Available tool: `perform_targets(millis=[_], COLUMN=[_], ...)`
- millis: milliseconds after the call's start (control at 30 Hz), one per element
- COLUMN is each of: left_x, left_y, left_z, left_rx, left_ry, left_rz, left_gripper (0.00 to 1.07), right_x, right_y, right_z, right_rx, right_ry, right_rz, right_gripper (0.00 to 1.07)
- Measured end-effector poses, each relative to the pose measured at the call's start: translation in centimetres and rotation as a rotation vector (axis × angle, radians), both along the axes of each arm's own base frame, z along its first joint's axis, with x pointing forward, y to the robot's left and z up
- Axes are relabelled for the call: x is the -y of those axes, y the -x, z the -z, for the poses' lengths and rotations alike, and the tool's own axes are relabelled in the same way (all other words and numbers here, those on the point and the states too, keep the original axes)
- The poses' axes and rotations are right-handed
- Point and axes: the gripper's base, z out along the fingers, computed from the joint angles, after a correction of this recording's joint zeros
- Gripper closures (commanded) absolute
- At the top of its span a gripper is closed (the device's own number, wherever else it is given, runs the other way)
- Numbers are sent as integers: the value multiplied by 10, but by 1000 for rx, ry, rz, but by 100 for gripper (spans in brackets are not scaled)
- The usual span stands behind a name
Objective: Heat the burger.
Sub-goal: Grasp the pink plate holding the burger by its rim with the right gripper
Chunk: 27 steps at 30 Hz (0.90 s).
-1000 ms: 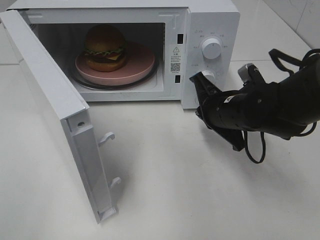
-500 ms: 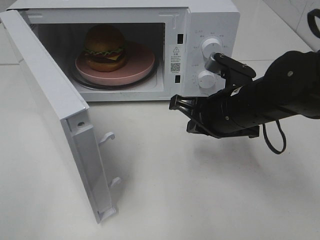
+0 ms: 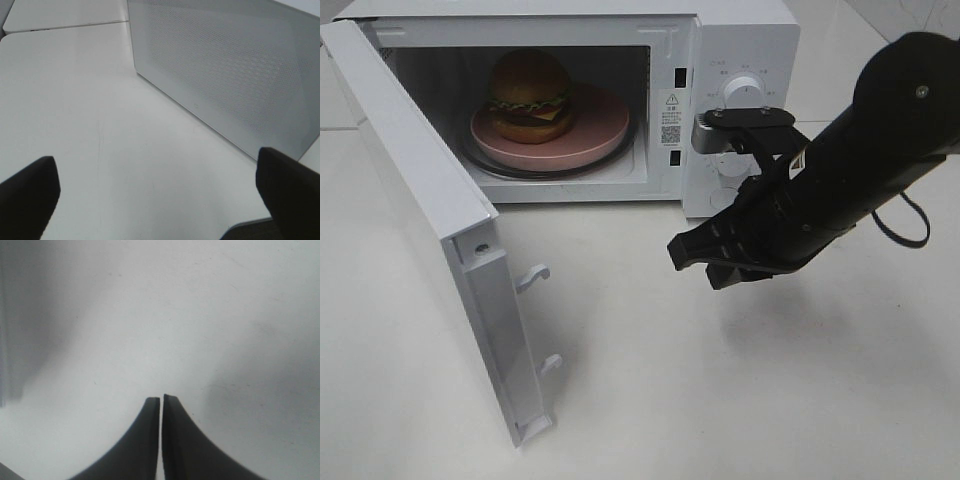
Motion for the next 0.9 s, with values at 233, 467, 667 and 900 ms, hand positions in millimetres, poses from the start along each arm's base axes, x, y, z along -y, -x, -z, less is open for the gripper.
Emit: perform_targets(millis=[233, 467, 667, 900], left_x=[0, 0, 0, 0], left_y=[0, 0, 0, 0], left_z=[0, 0, 0, 0], left_rx=[0, 0, 0, 0], left_ry=[0, 0, 0, 0], left_rz=[0, 0, 0, 0], left_gripper=[7, 7, 7, 7], right_x=[2, 6, 11, 13], right_y=[-4, -7, -9, -14], right_z=[-15, -20, -20, -21], right_rx=[30, 135, 222, 315], right_ry=[170, 355, 513, 636], right_rz=[-283, -716, -1086, -1365], right_gripper=[100, 98, 97, 95])
